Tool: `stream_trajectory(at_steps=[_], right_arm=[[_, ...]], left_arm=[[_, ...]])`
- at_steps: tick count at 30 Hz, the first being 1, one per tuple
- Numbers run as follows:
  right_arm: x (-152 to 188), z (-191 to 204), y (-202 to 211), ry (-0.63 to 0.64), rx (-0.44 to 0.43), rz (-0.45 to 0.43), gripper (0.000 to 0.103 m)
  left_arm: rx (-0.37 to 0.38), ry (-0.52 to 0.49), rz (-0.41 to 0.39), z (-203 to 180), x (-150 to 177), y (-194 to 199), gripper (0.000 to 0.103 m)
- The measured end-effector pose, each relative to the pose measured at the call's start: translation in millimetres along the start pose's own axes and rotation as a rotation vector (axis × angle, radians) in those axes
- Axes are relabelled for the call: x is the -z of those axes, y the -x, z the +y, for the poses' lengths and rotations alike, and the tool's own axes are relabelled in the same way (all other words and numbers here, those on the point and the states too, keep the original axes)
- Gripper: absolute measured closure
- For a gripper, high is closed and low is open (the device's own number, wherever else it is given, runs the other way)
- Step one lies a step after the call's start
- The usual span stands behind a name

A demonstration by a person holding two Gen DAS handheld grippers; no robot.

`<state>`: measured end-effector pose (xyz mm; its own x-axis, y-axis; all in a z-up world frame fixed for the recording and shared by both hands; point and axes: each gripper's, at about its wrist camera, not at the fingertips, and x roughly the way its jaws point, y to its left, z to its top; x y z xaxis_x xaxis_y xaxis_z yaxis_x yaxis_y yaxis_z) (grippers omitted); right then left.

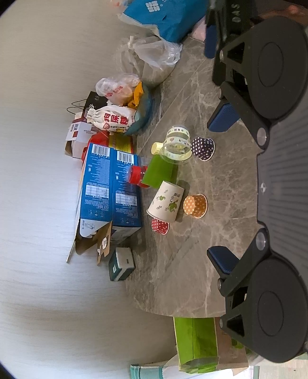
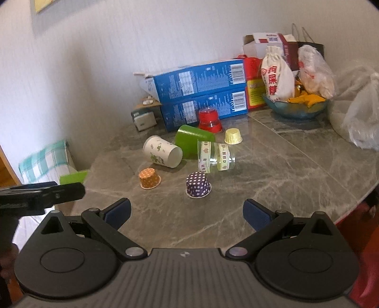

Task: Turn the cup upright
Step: 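Reach the right gripper to the tipped white leaf-print cup and grasp it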

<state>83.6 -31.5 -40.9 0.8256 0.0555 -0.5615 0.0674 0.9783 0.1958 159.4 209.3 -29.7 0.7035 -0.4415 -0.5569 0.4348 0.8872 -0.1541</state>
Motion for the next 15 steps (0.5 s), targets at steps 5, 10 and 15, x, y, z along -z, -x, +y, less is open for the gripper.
stream_trajectory(at_steps=[5,10,15], right_arm=[[-36,-4,-28,0.081,-0.083,0.049,0.001],[-85,4,-76,0.203,-0.089,0.107,0.001],[-112,50,-132,0.419,-0.134,0.18,0.001]], left_arm=[[-0.005,0.016,-0.003,11,0,-8,0.0],[-0.016,0.042,0.016,27,1,-20,0.0],[-0.031,0.085,0.034,44,1,-27,0.0]])
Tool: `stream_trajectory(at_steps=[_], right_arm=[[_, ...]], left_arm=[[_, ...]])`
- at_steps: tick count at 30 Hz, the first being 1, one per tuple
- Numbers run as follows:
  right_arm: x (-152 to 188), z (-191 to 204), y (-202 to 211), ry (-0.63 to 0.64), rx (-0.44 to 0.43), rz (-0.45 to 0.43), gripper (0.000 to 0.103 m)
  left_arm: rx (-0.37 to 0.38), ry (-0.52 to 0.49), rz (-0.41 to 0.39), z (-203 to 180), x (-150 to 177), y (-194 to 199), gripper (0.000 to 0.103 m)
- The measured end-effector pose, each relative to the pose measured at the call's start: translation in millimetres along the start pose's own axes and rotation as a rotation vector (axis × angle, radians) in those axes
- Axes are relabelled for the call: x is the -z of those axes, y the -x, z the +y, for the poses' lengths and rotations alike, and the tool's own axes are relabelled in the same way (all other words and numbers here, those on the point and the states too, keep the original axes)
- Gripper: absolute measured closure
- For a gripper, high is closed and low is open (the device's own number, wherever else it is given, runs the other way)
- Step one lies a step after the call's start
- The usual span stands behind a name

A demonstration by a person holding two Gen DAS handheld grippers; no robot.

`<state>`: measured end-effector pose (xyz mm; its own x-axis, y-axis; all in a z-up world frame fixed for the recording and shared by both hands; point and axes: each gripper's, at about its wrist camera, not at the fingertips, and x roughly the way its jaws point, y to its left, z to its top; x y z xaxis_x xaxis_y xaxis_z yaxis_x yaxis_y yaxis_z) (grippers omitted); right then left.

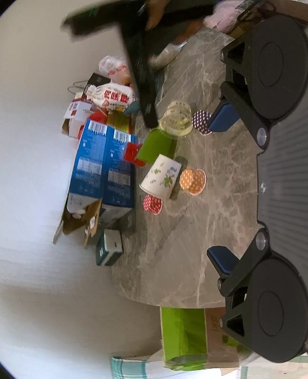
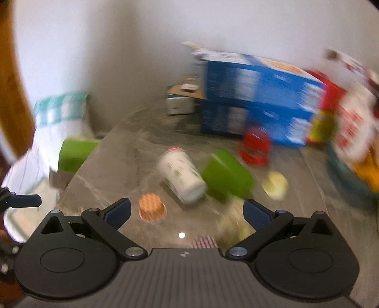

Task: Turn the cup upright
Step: 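Reach the right gripper to the tipped white leaf-print cup and grasp it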

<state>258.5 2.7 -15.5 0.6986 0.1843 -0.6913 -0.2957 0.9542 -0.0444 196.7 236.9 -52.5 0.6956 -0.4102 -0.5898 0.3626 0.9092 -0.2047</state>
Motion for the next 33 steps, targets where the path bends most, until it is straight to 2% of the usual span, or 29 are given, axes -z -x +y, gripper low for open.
stream_trajectory(at_steps=[2,3,5,8,14,17,19,21,23,26,29,33], right_arm=[[-19,5,-29,0.053,0.01,0.045,0.002],[-27,6,-43,0.063,0.0,0.071,0.005],[-39,6,-67,0.078,-0.019,0.114,0.012],[-48,11,-95,0.137,-0.022,0.175,0.014],[-56,24,-126,0.26,-0.024,0.265,0.017],[-58,31,-140,0.303,0.002,0.312,0.023],[-59,34,-149,0.308,0.011,0.352,0.032],[-57,36,-156,0.326,0.033,0.373,0.034],[-55,34,-163,0.315,0.043,0.401,0.038],[-56,28,-161,0.258,0.035,0.398,0.039],[-61,22,-151,0.179,0.011,0.368,0.04],[-65,21,-118,0.088,0.006,0.31,0.04]], left_arm=[[-0.008,0.008,0.004,5,2,-1,0.0],[-0.016,0.01,0.008,8,3,-1,0.0],[-0.032,0.022,0.021,15,6,-3,0.0],[-0.041,0.055,0.038,28,10,-4,0.0],[-0.05,0.099,0.03,47,11,1,0.0],[-0.046,0.11,0.023,52,11,3,0.0],[-0.041,0.115,0.02,53,12,6,0.0],[-0.035,0.119,0.018,54,14,8,0.0],[-0.03,0.124,0.017,54,15,11,0.0],[-0.017,0.133,0.01,56,17,15,0.0],[-0.01,0.144,0.004,56,18,20,0.0],[-0.013,0.134,-0.011,53,17,27,0.0]])
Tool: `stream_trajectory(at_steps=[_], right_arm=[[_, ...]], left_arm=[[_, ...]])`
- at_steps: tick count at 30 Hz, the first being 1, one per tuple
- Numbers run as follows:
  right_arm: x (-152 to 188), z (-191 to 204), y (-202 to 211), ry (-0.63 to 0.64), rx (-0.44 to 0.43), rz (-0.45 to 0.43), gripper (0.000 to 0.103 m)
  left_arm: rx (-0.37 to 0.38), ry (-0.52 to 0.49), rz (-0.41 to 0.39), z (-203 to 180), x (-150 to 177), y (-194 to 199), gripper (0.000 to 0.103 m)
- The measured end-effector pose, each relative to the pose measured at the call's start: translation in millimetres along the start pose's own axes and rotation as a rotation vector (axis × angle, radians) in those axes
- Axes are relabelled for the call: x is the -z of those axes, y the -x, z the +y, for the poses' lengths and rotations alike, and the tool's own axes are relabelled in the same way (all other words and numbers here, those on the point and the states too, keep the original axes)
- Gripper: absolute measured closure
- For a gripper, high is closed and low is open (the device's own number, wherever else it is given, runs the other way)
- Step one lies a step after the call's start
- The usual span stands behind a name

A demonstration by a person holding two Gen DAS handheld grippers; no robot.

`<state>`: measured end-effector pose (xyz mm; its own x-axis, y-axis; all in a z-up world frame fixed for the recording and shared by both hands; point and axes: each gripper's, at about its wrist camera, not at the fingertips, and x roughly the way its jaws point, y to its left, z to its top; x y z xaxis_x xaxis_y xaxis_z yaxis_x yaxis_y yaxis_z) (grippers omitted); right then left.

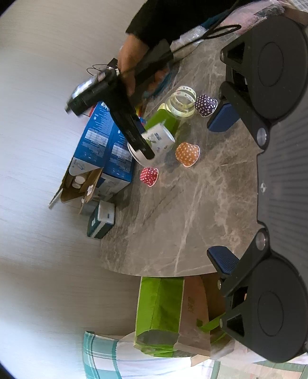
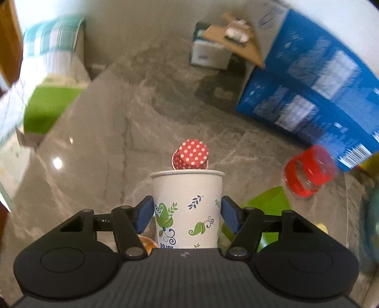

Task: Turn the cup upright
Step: 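Lift the white cup with the right gripper and rotate it upright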

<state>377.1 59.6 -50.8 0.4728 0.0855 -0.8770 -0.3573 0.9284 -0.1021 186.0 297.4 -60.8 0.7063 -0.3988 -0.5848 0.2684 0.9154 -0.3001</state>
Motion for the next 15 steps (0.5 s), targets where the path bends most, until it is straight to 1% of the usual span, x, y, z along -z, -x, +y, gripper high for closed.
stream_trajectory(at_steps=[2,4,8,10,12,15], right_arm=[[9,0,22,-0.059,-0.034,-0.028,0.04],[25,1,48,-0.128,-0.076,-0.052,0.039],[68,10,83,-0.246,-0.138,-0.076,0.039],[93,15,92,-0.303,-0.162,-0.073,0.039],[120,22,94,-0.372,-0.177,-0.072,0.039],[149,29,87,-0.478,-0.214,-0.058,0.039]], left_arm=[[-0.006,-0.014,-0.004,-3,1,4,0.0],[0.009,-0.022,-0.01,-6,4,9,0.0],[0.106,0.018,-0.015,-3,10,22,0.0],[0.147,0.034,0.002,-1,12,26,0.0],[0.153,0.034,-0.004,-1,14,31,0.0],[0.17,0.036,0.007,-2,20,39,0.0]])
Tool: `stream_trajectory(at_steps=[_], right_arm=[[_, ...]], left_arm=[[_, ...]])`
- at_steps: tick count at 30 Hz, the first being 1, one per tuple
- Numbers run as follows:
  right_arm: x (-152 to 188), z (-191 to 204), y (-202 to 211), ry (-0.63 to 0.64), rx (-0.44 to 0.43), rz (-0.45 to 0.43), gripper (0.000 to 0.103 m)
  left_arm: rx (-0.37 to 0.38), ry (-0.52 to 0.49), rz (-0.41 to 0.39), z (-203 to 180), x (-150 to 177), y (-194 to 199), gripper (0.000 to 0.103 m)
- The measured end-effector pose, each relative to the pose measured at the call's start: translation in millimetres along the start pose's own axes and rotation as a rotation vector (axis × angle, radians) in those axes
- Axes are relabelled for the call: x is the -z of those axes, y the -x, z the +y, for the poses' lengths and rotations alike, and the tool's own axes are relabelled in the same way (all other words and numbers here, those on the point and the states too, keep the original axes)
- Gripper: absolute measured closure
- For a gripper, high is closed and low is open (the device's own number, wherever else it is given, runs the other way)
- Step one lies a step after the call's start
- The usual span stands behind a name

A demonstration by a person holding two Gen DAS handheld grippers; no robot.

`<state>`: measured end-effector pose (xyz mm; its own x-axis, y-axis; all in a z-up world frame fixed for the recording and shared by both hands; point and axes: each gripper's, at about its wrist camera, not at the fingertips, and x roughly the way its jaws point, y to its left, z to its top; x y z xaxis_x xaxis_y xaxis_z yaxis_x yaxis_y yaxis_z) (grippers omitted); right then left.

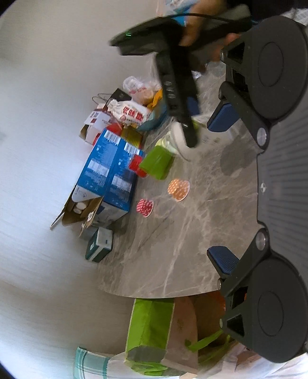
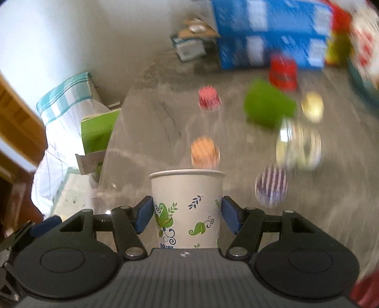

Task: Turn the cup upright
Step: 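Lift the white cup with the right gripper and rotate it upright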

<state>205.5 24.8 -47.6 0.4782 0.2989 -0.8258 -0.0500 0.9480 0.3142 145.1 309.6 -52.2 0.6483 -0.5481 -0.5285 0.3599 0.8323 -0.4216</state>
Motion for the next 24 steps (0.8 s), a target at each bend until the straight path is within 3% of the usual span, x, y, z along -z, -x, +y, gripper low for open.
stream_trajectory(at_steps=[8,20,24], right_arm=[[26,-10,-30,-0.194,-0.034,0.035,0.039],[40,-17,-41,-0.234,-0.026,0.012,0.037],[40,-17,-38,-0.218,-0.026,0.004,0.024]], left_arm=[[0.006,0.003,0.012,1,13,15,0.0],[-0.021,0.022,0.047,5,18,12,0.0],[-0.016,0.01,0.061,-1,19,6,0.0]])
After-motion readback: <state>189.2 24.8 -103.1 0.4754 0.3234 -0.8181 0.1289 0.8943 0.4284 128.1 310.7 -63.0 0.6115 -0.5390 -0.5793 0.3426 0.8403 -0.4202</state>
